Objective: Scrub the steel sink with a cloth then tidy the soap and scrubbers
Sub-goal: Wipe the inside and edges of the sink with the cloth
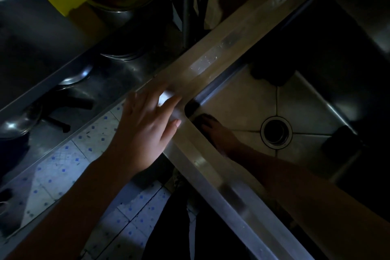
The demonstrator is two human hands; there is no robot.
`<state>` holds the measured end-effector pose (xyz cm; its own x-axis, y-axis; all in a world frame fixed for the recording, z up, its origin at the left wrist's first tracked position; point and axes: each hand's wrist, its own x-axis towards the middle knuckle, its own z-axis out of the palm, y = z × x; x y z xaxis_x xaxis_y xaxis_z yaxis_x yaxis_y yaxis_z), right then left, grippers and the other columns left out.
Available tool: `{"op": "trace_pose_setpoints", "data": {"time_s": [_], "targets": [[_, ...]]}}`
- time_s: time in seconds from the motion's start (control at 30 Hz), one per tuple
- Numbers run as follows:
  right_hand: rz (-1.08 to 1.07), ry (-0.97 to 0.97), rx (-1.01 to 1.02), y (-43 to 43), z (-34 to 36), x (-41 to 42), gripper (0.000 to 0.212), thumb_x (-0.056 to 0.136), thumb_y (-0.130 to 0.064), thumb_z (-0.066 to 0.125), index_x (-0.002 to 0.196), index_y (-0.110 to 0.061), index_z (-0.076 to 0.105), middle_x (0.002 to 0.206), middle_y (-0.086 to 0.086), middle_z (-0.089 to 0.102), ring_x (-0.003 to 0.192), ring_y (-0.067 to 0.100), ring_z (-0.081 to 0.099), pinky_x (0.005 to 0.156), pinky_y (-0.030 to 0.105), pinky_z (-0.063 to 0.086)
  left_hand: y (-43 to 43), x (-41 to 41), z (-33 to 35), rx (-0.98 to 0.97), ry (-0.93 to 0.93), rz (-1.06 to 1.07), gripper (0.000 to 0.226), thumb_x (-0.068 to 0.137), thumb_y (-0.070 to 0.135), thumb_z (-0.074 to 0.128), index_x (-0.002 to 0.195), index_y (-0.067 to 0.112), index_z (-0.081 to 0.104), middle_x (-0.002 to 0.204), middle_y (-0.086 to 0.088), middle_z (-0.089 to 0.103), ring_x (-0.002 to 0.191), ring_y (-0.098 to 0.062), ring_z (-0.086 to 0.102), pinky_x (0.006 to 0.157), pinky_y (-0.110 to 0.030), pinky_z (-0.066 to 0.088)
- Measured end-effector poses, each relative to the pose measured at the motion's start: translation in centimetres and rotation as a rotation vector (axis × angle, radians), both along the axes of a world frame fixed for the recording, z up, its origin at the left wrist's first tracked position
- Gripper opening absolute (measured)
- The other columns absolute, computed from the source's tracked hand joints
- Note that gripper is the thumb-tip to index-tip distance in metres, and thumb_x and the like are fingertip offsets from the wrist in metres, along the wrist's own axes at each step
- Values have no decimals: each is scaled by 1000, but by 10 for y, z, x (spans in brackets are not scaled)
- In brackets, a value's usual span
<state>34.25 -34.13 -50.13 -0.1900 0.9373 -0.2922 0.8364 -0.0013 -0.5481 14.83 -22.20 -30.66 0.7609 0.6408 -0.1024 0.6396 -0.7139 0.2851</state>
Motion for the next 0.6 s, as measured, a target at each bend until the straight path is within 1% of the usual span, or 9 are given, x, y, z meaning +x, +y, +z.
{"op": "trace_pose_setpoints", "data": {"time_s": [0.07, 0.1, 0.2, 0.27, 0.33, 0.37, 0.43, 0.5, 0.6], "targets": [[-5, 13, -6, -7, 6, 5, 53, 78, -4, 68, 128, 2, 51, 136, 23, 49, 128, 40, 45, 97, 42, 46, -1, 1, 0, 1, -6, 1, 46, 88, 33, 51, 129, 12, 53, 141, -18, 41, 127, -36, 41, 97, -60, 36], [-29, 20, 2, -8, 5, 5, 52, 80, -5, 66, 129, 3, 50, 135, 24, 49, 126, 40, 47, 94, 41, 47, -1, 2, 0, 8, -10, 0, 47, 88, 33, 52, 129, 12, 53, 141, -18, 41, 127, -36, 41, 97, -59, 36], [-93, 72, -6, 4, 5, 1, 45, 89, -9, 57, 133, 1, 47, 134, 22, 48, 120, 36, 51, 96, 39, 43, -1, 7, 0, 61, -9, -18, 49, 86, 31, 55, 130, 13, 51, 140, -19, 42, 124, -37, 43, 98, -53, 37], [-170, 117, -8, 19, 5, 1, 43, 90, -12, 58, 131, -1, 50, 133, 20, 50, 119, 34, 52, 99, 38, 41, 1, 12, 0, 104, -6, -29, 51, 84, 30, 57, 132, 14, 49, 137, -21, 44, 121, -38, 44, 97, -51, 37], [-335, 143, -12, 30, 2, 9, 45, 88, -13, 60, 131, -5, 51, 136, 18, 49, 123, 31, 50, 102, 35, 41, 3, 18, 0, 141, 6, -44, 51, 86, 31, 55, 133, 13, 48, 135, -21, 46, 121, -37, 43, 98, -50, 36], [-417, 117, 0, 35, 0, 15, 47, 87, -13, 60, 133, -8, 50, 140, 16, 47, 125, 30, 49, 101, 34, 41, 5, 20, 1, 152, 10, -50, 51, 87, 32, 53, 134, 12, 47, 136, -21, 45, 122, -37, 43, 98, -50, 36], [-518, 4, 14, 43, -8, 30, 49, 88, -19, 57, 136, -16, 46, 146, 10, 42, 127, 29, 48, 97, 38, 44, 9, 27, 1, 150, 26, -55, 52, 89, 33, 50, 135, 11, 46, 141, -19, 41, 125, -37, 41, 99, -53, 35], [-606, -96, 21, 49, -15, 46, 48, 89, -24, 52, 136, -24, 44, 146, 4, 42, 124, 28, 50, 90, 39, 48, 12, 32, 0, 155, 37, -60, 50, 92, 30, 48, 138, 11, 43, 145, -16, 38, 130, -35, 39, 101, -56, 34], [-869, -71, 6, 63, -17, 74, 50, 84, -16, 52, 132, -27, 48, 137, 4, 52, 113, 31, 58, 86, 37, 48, 17, 38, 0, 169, 76, -80, 48, 95, 31, 42, 139, 13, 41, 146, -12, 39, 133, -32, 37, 105, -56, 30]]}}
